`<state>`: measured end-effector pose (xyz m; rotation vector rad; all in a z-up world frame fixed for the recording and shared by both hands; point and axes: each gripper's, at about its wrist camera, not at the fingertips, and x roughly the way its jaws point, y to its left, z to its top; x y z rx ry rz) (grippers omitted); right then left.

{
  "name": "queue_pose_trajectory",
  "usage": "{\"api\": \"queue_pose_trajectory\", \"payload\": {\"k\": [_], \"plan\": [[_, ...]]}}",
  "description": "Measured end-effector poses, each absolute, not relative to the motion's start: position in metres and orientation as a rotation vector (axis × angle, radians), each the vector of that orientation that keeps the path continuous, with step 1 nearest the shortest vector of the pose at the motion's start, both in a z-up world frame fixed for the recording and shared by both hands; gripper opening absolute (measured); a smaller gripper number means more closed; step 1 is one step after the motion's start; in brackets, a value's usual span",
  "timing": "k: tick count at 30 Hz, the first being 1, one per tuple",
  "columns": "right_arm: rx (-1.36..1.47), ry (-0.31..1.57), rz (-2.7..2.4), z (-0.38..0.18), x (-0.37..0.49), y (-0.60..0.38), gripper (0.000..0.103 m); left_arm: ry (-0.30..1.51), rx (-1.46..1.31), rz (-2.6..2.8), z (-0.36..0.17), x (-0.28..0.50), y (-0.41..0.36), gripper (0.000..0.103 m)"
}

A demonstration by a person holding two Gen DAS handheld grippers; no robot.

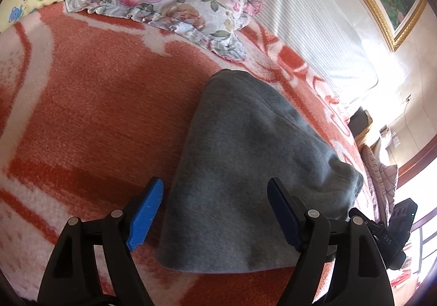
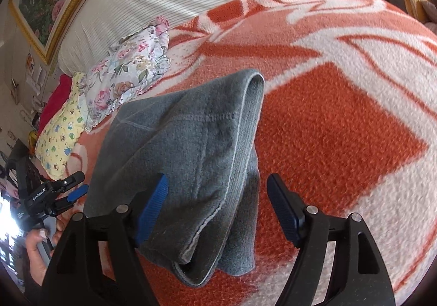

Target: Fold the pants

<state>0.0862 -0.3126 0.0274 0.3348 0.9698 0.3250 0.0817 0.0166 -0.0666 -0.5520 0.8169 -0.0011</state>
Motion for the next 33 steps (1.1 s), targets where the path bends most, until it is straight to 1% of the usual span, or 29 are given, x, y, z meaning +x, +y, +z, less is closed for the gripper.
{"api": "queue_pose_trajectory", "payload": {"k": [3, 5, 7, 11, 15, 20, 21, 22, 23, 24, 25, 26, 27, 28, 30, 32, 33], "plan": [[0.377, 0.986, 0.333, 0.021, 0.089, -0.314, 0.078, 0.839, -0.548, -0.005, -0.075, 0.091, 0.021, 0.080], [0.383, 0.990, 0.332, 0.018, 0.092, -0.312, 0.084, 0.864, -0.556, -0.013, -0.081, 0.098, 0.023, 0.080], [0.389, 0.991, 0.333, 0.015, 0.094, -0.310, 0.085, 0.891, -0.568, -0.034, -0.087, 0.107, 0.024, 0.080], [0.412, 0.995, 0.349, 0.006, 0.097, -0.307, 0.086, 0.934, -0.603, -0.091, -0.097, 0.124, 0.021, 0.081], [0.399, 0.980, 0.365, 0.005, 0.102, -0.303, 0.086, 0.954, -0.603, -0.156, -0.102, 0.143, 0.011, 0.084], [0.422, 0.978, 0.381, 0.001, 0.109, -0.300, 0.086, 0.928, -0.658, -0.185, -0.104, 0.155, 0.003, 0.084], [0.420, 0.971, 0.381, 0.000, 0.108, -0.299, 0.086, 0.922, -0.670, -0.201, -0.104, 0.156, 0.001, 0.080], [0.417, 0.963, 0.380, -0.001, 0.107, -0.298, 0.085, 0.914, -0.671, -0.220, -0.103, 0.155, -0.002, 0.071], [0.413, 0.958, 0.379, -0.001, 0.106, -0.297, 0.083, 0.912, -0.662, -0.228, -0.102, 0.153, -0.004, 0.067], [0.403, 0.955, 0.375, 0.000, 0.105, -0.296, 0.080, 0.911, -0.648, -0.230, -0.103, 0.152, -0.007, 0.057], [0.395, 0.954, 0.372, 0.000, 0.105, -0.296, 0.075, 0.908, -0.641, -0.228, -0.103, 0.150, -0.008, 0.048], [0.390, 0.957, 0.368, 0.000, 0.104, -0.296, 0.070, 0.902, -0.650, -0.228, -0.104, 0.148, -0.007, 0.044], [0.385, 0.960, 0.369, 0.001, 0.104, -0.295, 0.067, 0.897, -0.661, -0.231, -0.104, 0.145, -0.006, 0.039], [0.380, 0.960, 0.369, 0.002, 0.104, -0.295, 0.061, 0.889, -0.680, -0.234, -0.104, 0.143, -0.004, 0.034], [0.377, 0.956, 0.371, 0.007, 0.101, -0.294, 0.055, 0.870, -0.699, -0.237, -0.101, 0.136, 0.000, 0.027], [0.371, 0.947, 0.371, 0.012, 0.097, -0.292, 0.048, 0.843, -0.704, -0.239, -0.095, 0.128, 0.002, 0.024], [0.366, 0.942, 0.372, 0.015, 0.096, -0.290, 0.046, 0.836, -0.703, -0.240, -0.092, 0.125, 0.003, 0.021]]}}
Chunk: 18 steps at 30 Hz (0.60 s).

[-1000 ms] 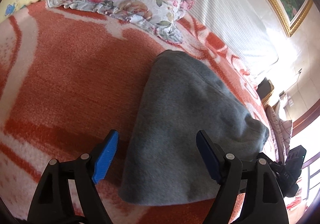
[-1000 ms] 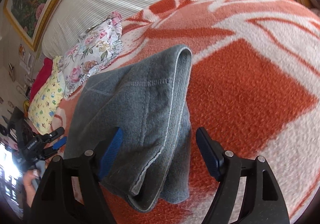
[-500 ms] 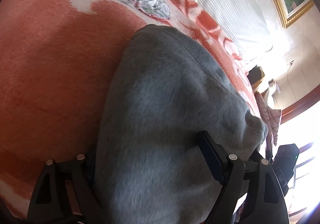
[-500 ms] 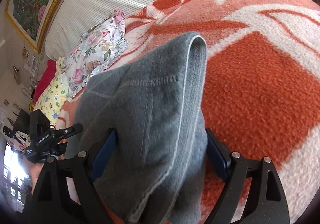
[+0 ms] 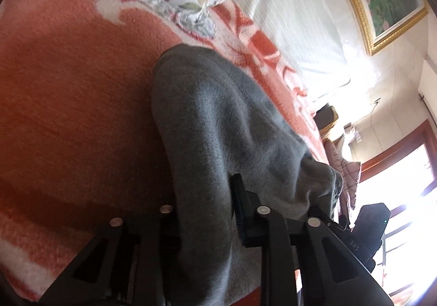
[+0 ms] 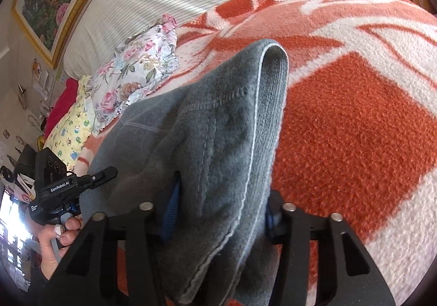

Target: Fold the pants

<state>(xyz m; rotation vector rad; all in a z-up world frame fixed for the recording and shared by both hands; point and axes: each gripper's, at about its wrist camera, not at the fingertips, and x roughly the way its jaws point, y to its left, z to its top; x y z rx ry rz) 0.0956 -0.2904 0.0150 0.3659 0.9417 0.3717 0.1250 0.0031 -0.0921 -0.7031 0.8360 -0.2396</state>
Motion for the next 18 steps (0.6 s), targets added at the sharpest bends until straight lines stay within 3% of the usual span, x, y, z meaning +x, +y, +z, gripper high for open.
{"api": "queue_pose_trajectory", "payload": {"k": [5, 18], "plan": [[0.342, 0.901, 0.412, 0.038, 0.085, -0.279, 0.037, 0.781, -0.700, -0.244, -0.072, 0.104, 0.008, 0.018], [0.267, 0.848, 0.618, 0.079, 0.081, -0.204, 0.035, 0.654, -0.720, -0.136, -0.033, 0.044, 0.074, 0.017]]}}
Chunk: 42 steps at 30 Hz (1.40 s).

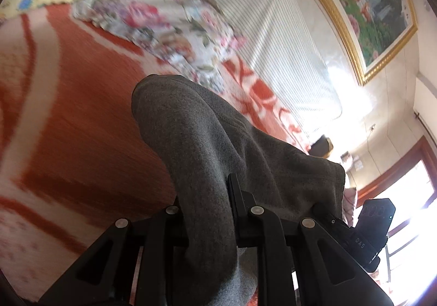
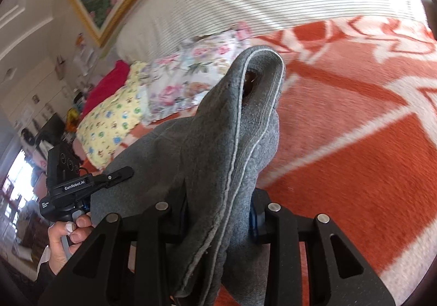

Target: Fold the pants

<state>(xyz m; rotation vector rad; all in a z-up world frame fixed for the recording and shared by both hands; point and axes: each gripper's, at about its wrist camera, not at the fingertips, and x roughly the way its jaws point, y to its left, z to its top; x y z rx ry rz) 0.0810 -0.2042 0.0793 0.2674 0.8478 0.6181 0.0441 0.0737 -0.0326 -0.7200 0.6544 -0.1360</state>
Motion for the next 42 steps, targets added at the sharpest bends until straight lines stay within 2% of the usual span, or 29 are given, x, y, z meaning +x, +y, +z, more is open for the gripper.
{"api": "queue_pose_trajectory", "payload": {"k": [8, 19, 24, 26, 27, 29, 33, 42], "plan": [[0.237, 0.864, 0.688, 0.071, 0.102, -0.151, 0.035, 0.632, -0.710, -0.060, -0.031, 0.040, 0.119, 0.017], [0.242, 0.873, 0.715, 0.058, 0.144, -0.114, 0.035, 0.616, -0.672, -0.006, -0.029, 0.074, 0.149, 0.017], [0.224, 0.887, 0.702, 0.041, 0.166, -0.106, 0.035, 0.671, -0.651, 0.019, -0.049, 0.089, 0.156, 0.017], [0.213, 0.947, 0.671, 0.022, 0.176, -0.105, 0.040, 0.697, -0.667, 0.027, -0.065, 0.087, 0.160, 0.020], [0.207, 0.972, 0.654, 0.014, 0.179, -0.106, 0.043, 0.700, -0.673, 0.025, -0.069, 0.085, 0.161, 0.025], [0.192, 1.000, 0.625, 0.002, 0.180, -0.109, 0.054, 0.708, -0.686, 0.034, -0.078, 0.077, 0.164, 0.031], [0.176, 0.998, 0.618, -0.002, 0.177, -0.115, 0.058, 0.714, -0.712, 0.054, -0.088, 0.060, 0.175, 0.044], [0.094, 0.964, 0.549, -0.009, 0.184, -0.123, 0.070, 0.757, -0.719, 0.068, -0.109, 0.064, 0.182, 0.050]]}}
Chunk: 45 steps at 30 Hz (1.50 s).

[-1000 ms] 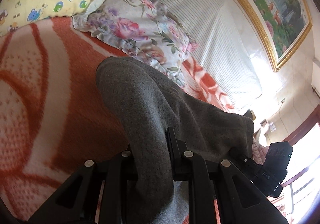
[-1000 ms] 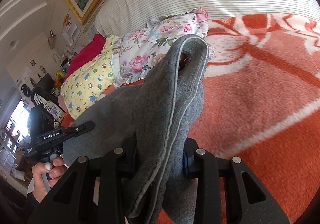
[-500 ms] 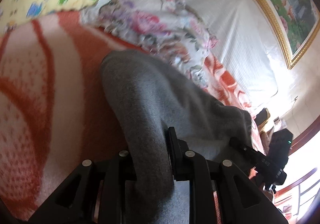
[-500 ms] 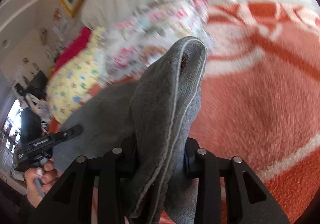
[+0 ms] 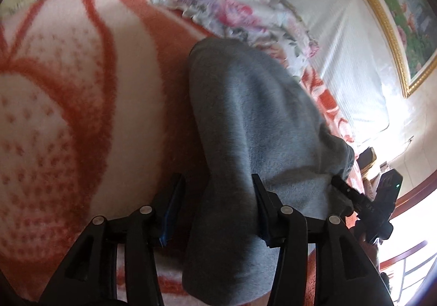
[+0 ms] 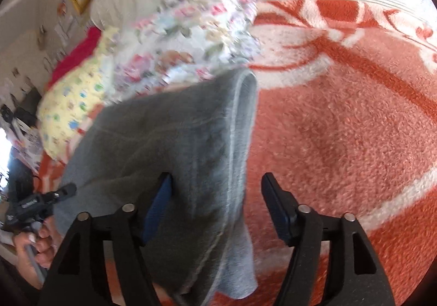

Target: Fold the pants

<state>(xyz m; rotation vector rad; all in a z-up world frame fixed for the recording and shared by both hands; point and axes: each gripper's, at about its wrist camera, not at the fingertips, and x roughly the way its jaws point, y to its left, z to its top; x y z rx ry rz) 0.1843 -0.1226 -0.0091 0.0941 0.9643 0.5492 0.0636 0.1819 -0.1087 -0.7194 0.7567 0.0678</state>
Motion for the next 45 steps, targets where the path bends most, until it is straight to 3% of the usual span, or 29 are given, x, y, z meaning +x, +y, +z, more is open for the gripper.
{"api": "queue_pose_trajectory", "payload": {"k": [4, 11, 14, 16, 19, 26, 31, 45], "plan": [[0.102, 1.002, 0.545, -0.025, 0.193, -0.124, 0.073, 0.763, -0.703, 0.082, -0.106, 0.065, 0.180, 0.050], [0.164, 0.997, 0.560, 0.000, 0.177, -0.134, 0.074, 0.751, -0.670, 0.124, -0.086, 0.047, 0.169, 0.051], [0.148, 0.959, 0.570, 0.018, 0.163, -0.136, 0.076, 0.739, -0.648, 0.135, -0.075, 0.039, 0.162, 0.060], [0.127, 0.943, 0.575, 0.030, 0.153, -0.136, 0.081, 0.728, -0.636, 0.135, -0.067, 0.031, 0.154, 0.071], [0.110, 0.924, 0.607, 0.044, 0.135, -0.134, 0.086, 0.717, -0.606, 0.125, -0.057, 0.022, 0.140, 0.075], [-0.059, 0.891, 0.683, 0.058, 0.095, -0.114, 0.095, 0.739, -0.496, 0.110, -0.045, 0.014, 0.106, 0.077], [-0.128, 0.873, 0.730, 0.059, 0.077, -0.106, 0.097, 0.726, -0.442, 0.104, -0.037, 0.002, 0.087, 0.082], [-0.143, 0.855, 0.744, 0.063, 0.050, -0.111, 0.100, 0.747, -0.308, 0.130, -0.030, -0.014, 0.056, 0.083]]}}
